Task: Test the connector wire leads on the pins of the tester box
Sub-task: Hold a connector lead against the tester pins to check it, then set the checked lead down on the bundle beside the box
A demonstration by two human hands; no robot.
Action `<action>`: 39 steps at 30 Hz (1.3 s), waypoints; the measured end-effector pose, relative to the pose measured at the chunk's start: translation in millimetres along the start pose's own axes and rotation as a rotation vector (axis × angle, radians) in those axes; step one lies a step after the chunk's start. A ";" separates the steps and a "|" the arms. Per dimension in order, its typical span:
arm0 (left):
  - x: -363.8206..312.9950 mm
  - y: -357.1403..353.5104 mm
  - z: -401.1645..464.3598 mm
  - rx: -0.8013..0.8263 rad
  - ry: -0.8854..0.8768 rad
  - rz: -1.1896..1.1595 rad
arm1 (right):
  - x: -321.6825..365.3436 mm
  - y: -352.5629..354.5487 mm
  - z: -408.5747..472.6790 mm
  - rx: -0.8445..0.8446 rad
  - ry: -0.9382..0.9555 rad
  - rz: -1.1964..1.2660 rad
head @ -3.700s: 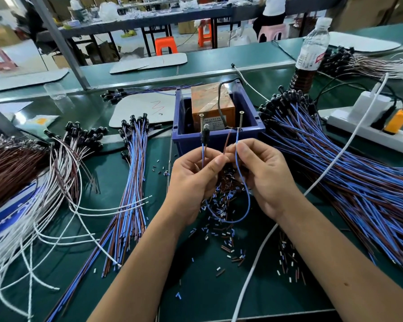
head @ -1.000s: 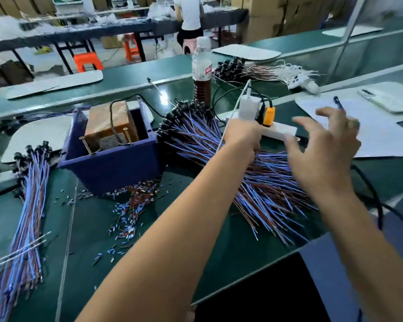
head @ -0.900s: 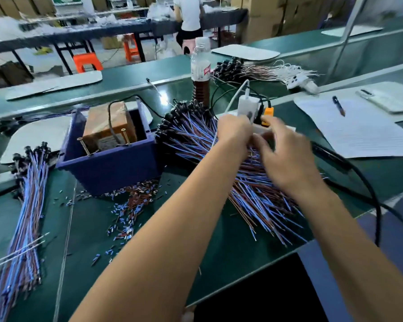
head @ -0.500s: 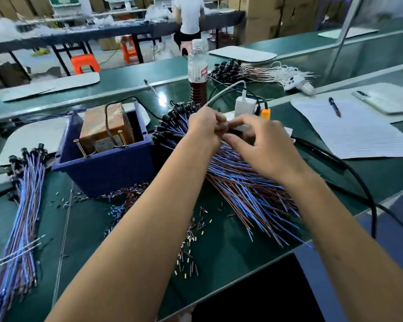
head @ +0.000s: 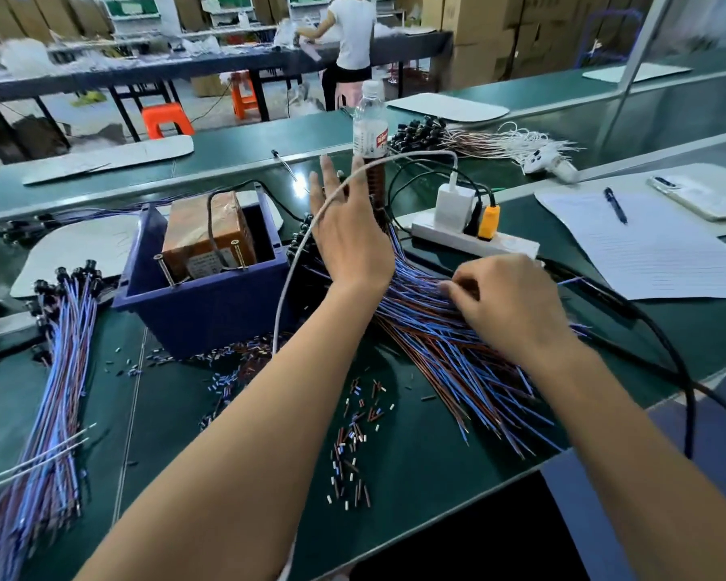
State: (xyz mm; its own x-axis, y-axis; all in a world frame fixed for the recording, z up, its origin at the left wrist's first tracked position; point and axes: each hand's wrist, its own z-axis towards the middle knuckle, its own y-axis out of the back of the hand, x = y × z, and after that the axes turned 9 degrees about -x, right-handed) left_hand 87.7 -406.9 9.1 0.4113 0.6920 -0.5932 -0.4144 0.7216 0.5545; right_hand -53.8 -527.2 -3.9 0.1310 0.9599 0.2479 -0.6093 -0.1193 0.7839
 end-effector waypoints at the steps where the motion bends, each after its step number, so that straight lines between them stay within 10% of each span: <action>1: 1.9 0.0 -2.8 0.027 -0.043 0.090 | 1.9 -6.0 -2.6 -0.025 -0.005 0.007; 6: 6.4 9.8 -21.2 0.227 -0.207 0.192 | 9.2 -15.9 -3.3 -0.127 -0.065 0.033; 11: 15.3 67.8 -45.2 0.404 -0.117 -0.237 | 52.7 -13.5 2.3 -0.416 -0.014 0.243; 15: 56.0 135.3 -56.5 0.103 -0.312 -0.322 | 128.0 -13.8 -2.8 -0.479 0.114 0.511; 22: 185.0 212.9 -36.5 -0.550 0.198 -0.038 | 255.1 -50.4 -34.2 0.253 0.522 0.341; 25: 238.8 226.0 -19.0 -0.311 0.430 0.512 | 294.6 -69.0 -32.4 0.401 0.587 0.277; 29: 268.3 224.8 -22.7 -0.040 0.566 0.616 | 322.5 -101.7 -16.2 0.631 0.561 0.182; 39: 271.3 228.6 -18.2 -0.246 0.639 0.384 | 340.8 -118.7 -7.0 0.775 0.514 0.123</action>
State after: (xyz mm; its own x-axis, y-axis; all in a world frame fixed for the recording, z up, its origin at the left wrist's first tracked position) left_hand 89.8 -54.5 -35.7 -0.3132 0.6938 -0.6485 -0.6315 0.3579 0.6878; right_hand 57.7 -184.1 -16.5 -0.3744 0.9015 0.2170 0.1193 -0.1853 0.9754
